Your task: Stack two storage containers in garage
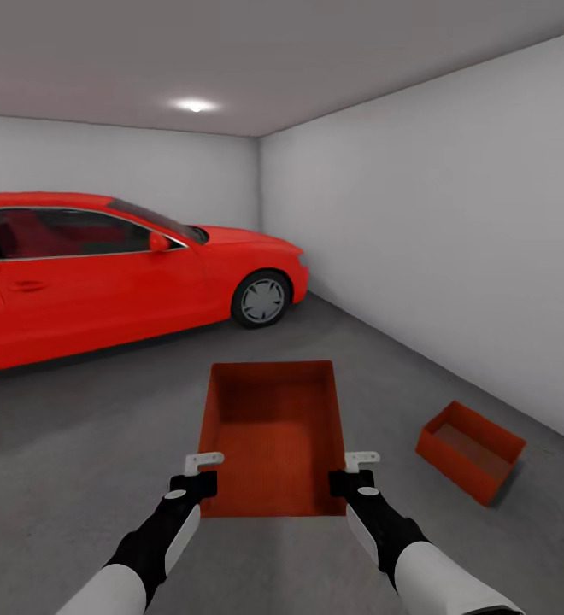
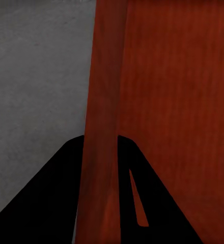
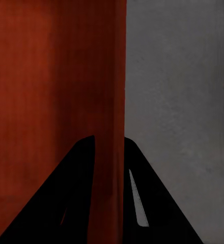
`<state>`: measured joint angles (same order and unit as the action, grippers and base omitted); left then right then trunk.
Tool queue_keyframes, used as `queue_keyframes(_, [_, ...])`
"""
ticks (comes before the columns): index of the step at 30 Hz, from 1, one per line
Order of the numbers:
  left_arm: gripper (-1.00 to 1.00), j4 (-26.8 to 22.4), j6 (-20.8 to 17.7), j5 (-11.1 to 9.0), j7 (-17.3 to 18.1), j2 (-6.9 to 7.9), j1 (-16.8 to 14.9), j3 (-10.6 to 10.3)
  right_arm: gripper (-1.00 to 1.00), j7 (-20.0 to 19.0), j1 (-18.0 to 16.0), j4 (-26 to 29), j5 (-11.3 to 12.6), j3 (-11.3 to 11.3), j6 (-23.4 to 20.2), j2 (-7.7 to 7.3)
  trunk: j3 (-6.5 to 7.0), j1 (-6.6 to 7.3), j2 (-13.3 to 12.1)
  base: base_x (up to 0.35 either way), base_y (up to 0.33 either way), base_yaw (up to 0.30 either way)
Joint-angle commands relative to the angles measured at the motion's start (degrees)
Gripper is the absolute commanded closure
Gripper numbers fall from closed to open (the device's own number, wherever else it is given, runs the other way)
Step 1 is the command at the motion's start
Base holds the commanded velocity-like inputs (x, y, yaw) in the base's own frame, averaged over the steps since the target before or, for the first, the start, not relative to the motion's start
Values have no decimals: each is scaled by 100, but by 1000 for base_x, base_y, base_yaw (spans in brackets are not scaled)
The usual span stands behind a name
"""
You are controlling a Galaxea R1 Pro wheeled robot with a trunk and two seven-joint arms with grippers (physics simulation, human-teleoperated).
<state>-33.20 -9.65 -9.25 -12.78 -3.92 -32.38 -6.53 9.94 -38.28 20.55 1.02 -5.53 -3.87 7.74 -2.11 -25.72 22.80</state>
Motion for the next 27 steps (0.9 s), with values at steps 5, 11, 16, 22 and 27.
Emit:
queue_keyframes(5, [100, -116, 244, -244, -80, 5, -5, 91, 100, 69, 0, 2, -10, 78, -43, -4, 8, -7, 13, 320, 82, -263])
queue_keyframes(11, [100, -122, 244, -244, -80, 5, -5, 93, 100, 69, -1, 2, -10, 78, -41, -6, 34, -7, 13, 319, 46, -263])
queue_keyframes(16, [100, -125, 244, -244, -83, 5, -5, 91, 100, 69, 2, 2, -11, 78, -43, -6, 54, -7, 13, 291, 3, -249])
queue_keyframes(22, [100, -125, 244, -244, -83, 5, -5, 91, 100, 69, 1, 2, -8, 78, -43, -9, 58, -7, 13, 128, 0, -39])
queue_keyframes(27, [100, -127, 244, -244, -84, 5, -5, 93, 100, 69, 0, 2, -7, 78, -40, -14, 60, -7, 13, 10, 0, -64])
